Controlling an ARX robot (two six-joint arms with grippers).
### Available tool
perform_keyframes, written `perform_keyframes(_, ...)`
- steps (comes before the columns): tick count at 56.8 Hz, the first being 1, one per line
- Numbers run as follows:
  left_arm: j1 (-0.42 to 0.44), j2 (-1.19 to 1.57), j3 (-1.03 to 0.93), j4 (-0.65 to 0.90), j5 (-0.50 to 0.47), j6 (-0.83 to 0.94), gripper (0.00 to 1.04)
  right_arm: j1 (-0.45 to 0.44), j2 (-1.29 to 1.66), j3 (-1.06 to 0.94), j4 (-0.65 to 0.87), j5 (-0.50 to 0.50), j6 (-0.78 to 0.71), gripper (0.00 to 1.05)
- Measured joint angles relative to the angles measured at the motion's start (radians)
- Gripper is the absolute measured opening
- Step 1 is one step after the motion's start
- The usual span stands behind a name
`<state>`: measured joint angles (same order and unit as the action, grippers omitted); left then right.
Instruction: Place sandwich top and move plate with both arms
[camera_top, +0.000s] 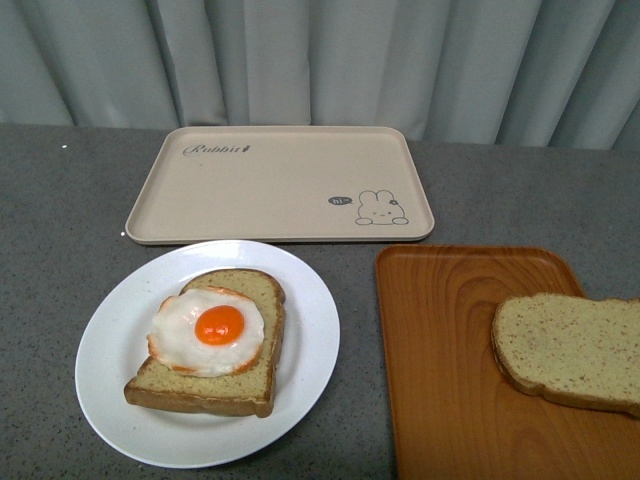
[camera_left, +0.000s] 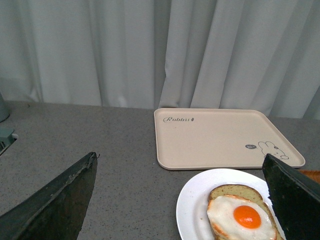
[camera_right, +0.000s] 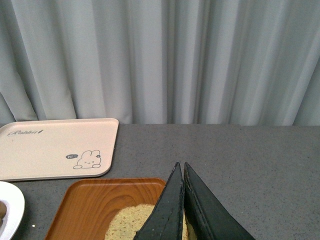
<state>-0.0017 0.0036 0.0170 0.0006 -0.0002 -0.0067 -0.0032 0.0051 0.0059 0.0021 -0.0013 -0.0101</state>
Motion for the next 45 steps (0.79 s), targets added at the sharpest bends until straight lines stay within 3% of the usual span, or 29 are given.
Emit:
perform_keyframes(5, 0.000, 0.000, 0.000, 0.000, 0.000, 0.000, 0.98, 0.000, -0.001, 0.000, 0.000, 0.000, 0.000, 0.07)
perform_keyframes(35, 0.000, 0.000, 0.000, 0.000, 0.000, 0.000, 0.98, 0.000, -0.001, 0.000, 0.000, 0.000, 0.000, 0.97)
perform_keyframes(45, 0.000, 0.000, 0.000, 0.000, 0.000, 0.000, 0.98, 0.000, -0.001, 0.000, 0.000, 0.000, 0.000, 0.96)
